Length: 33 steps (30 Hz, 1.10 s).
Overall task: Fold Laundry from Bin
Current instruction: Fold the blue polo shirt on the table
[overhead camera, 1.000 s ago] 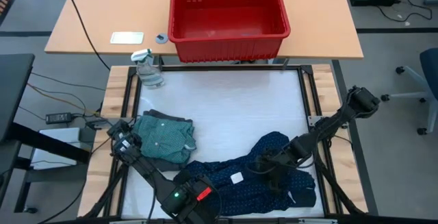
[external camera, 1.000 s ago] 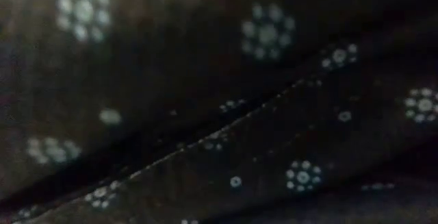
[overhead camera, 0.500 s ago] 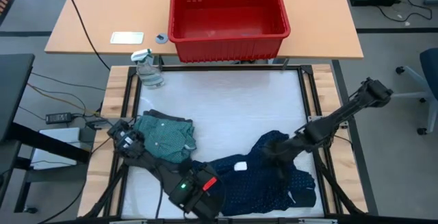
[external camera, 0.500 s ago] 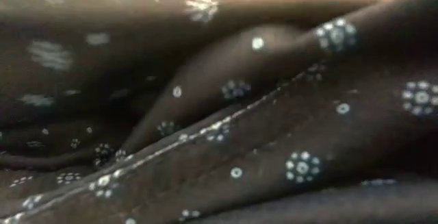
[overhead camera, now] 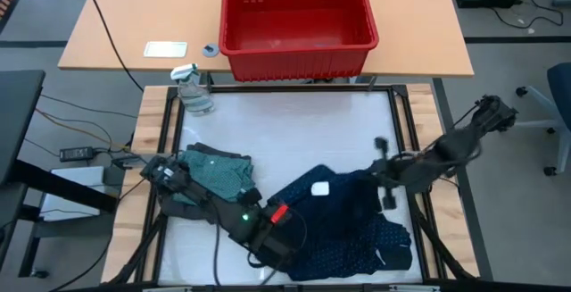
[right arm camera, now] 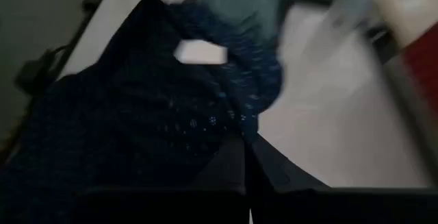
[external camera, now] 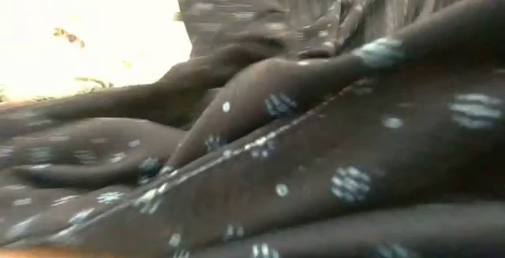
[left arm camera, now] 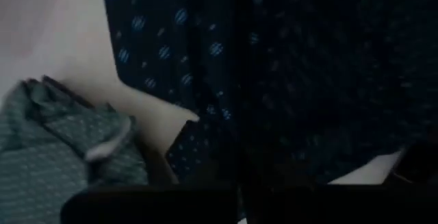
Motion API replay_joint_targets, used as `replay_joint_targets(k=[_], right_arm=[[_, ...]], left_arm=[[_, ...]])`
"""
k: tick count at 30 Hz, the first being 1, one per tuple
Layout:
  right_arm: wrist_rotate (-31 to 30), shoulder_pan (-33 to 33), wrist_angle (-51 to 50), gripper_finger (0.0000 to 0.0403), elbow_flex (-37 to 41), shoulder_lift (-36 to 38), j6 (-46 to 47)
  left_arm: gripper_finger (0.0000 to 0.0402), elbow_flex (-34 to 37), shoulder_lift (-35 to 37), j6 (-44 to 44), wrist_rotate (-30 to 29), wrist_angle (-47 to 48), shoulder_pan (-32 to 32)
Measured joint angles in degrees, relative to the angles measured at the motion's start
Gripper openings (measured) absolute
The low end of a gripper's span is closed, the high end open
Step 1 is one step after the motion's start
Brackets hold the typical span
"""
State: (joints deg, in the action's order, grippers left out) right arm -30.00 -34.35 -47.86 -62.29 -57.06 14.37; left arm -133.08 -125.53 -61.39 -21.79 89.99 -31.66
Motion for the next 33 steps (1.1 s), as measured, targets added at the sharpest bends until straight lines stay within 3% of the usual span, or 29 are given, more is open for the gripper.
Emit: replay_joint_targets(k=[8, 13, 23, 29, 33], right_arm=[[-14.9, -6.09, -16.78, 0.0002, -24.5, -5.66, -6.15], [-22.81, -9.95, -19.08, 0.0002, -37.01, -10.43, -12.49], [-15.66, -18.19, -15.95, 0.0002, -59.79, -20.2, -20.12], [-14.9, -26.02, -9.65, 0.0002, -72.27, -26.01, -29.33], [-14.94, -30.72, 1.87, 0.0002, -71.18, -26.65, -38.91]], left_arm=[[0.0001, -0.02, 10.99, 2.05, -13.95, -3.54, -1.6], [0.0001, -0.04, 18.43, 13.0, -15.17, -15.8, -4.55], [0.0, -0.07, 25.4, 44.3, -8.5, -54.49, -11.69], [0.0, -0.04, 25.77, 52.77, -8.53, -63.44, -15.14], [0.0, -0.04, 25.83, 53.12, -8.57, -66.15, -16.49]])
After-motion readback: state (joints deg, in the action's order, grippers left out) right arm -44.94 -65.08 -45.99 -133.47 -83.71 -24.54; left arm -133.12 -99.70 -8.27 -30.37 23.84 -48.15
